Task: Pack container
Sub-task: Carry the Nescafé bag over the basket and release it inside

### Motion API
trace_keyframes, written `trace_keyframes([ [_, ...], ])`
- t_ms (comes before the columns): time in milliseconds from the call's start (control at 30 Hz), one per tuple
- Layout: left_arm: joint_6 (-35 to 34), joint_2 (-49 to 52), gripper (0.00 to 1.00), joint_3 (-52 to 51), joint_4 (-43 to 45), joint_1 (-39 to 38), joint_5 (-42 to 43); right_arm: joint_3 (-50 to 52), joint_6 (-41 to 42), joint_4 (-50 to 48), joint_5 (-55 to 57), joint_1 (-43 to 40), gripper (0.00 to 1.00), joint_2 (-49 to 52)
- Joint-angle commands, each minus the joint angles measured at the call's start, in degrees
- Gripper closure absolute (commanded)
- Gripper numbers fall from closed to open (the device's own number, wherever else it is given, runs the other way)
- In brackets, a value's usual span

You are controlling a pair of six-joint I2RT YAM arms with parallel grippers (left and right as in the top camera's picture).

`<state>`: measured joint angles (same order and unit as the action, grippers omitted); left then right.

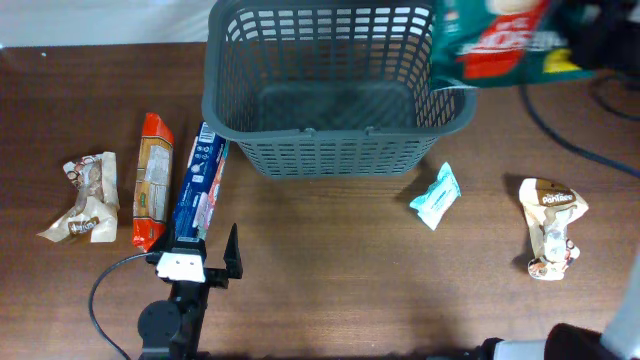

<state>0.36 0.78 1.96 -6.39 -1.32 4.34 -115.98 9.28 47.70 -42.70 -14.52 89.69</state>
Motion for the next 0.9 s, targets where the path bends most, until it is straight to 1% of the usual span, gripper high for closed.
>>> trace_keyframes([
  [0,-0.2,-0.5,0.01,-0.4,0.1,0.0,0.4,-1.3,0.9,-1.9,5.3,6.6,0.96,1.5],
  [133,-0.2,-0.5,0.01,-0.4,0.1,0.0,0.4,-1.3,0.9,-2.3,7.3,12.2,0.96,5.3],
  [300,-0.2,-0.5,0.01,-0.4,0.1,0.0,0.4,-1.3,2.5,-2.1,12.9,16.7,0.96,9.2],
  [400,-0.2,-0.5,0.01,-0.4,0.2,0.0,0.4,-1.3,4.9,-1.6,16.2,18.3,0.96,10.8],
  [533,-0.2,-0.5,0.01,-0.4,0.1,0.0,0.4,-1.2,7.8,0.6,23.2,20.6,0.96,12.3],
  [700,-0.2,-0.5,0.01,-0.4,0.1,0.0,0.4,-1.2,8.4,1.0,27.0,23.9,0.96,14.2],
  [867,-0.2,-0.5,0.01,-0.4,0.2,0.0,0.4,-1.2,9.3,1.8,28.4,25.1,0.96,17.4],
])
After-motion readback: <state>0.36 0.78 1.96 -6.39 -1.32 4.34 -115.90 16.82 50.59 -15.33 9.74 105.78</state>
